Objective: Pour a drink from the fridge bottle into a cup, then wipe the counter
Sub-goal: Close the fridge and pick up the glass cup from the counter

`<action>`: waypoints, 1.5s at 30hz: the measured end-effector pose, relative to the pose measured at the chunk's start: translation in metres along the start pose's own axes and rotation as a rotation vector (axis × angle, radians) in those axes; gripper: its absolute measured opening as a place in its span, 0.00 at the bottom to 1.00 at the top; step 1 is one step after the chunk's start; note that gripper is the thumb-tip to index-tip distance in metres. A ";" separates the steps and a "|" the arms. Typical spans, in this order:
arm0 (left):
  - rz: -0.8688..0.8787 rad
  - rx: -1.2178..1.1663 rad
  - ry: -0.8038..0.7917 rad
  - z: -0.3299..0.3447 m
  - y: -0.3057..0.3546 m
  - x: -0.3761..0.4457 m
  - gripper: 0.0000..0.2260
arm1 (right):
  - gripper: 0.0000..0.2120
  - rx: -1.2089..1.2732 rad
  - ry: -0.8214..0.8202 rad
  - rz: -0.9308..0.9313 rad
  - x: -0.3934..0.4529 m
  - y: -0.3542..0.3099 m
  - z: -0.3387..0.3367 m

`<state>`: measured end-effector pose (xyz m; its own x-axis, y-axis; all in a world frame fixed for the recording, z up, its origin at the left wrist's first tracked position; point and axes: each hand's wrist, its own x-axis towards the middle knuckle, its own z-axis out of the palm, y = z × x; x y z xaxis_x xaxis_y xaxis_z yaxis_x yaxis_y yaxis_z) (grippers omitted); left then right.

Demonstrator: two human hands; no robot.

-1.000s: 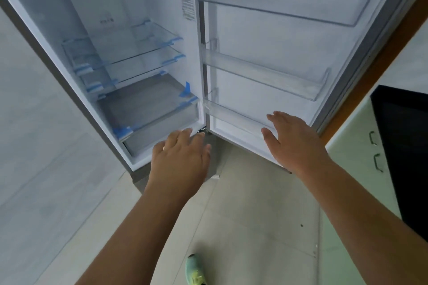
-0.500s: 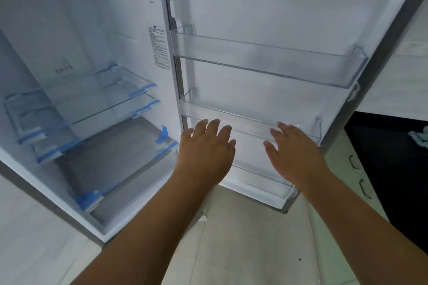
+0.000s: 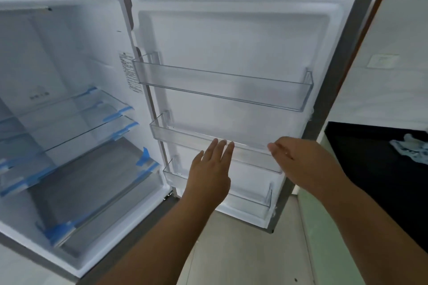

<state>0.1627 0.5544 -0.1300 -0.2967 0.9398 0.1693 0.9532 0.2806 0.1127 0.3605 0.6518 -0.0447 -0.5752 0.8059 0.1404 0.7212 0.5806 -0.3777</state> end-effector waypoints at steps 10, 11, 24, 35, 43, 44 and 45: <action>-0.150 -0.074 0.084 -0.010 0.019 -0.001 0.27 | 0.20 0.240 0.215 0.192 0.015 0.069 -0.027; -0.176 -0.094 0.084 -0.011 0.020 -0.003 0.26 | 0.23 0.312 0.204 0.190 0.017 0.071 -0.027; -0.481 -0.214 0.142 -0.034 0.016 -0.048 0.24 | 0.45 0.530 0.119 -0.173 -0.004 0.050 -0.037; -0.230 -0.225 0.377 -0.074 0.065 -0.134 0.13 | 0.47 0.508 0.501 -0.565 -0.043 -0.006 0.013; -0.402 -0.494 0.341 -0.072 0.052 -0.193 0.24 | 0.51 0.631 0.347 -0.733 -0.067 -0.062 0.034; -0.403 -0.507 0.354 -0.072 0.050 -0.200 0.25 | 0.51 0.662 0.315 -0.747 -0.070 -0.069 0.037; -0.411 -0.515 0.364 -0.072 0.048 -0.207 0.28 | 0.51 0.680 0.289 -0.767 -0.072 -0.076 0.040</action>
<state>0.2662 0.3594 -0.0895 -0.7084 0.6301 0.3181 0.6405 0.3843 0.6649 0.3320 0.5449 -0.0623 -0.6065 0.3011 0.7358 -0.2137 0.8297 -0.5157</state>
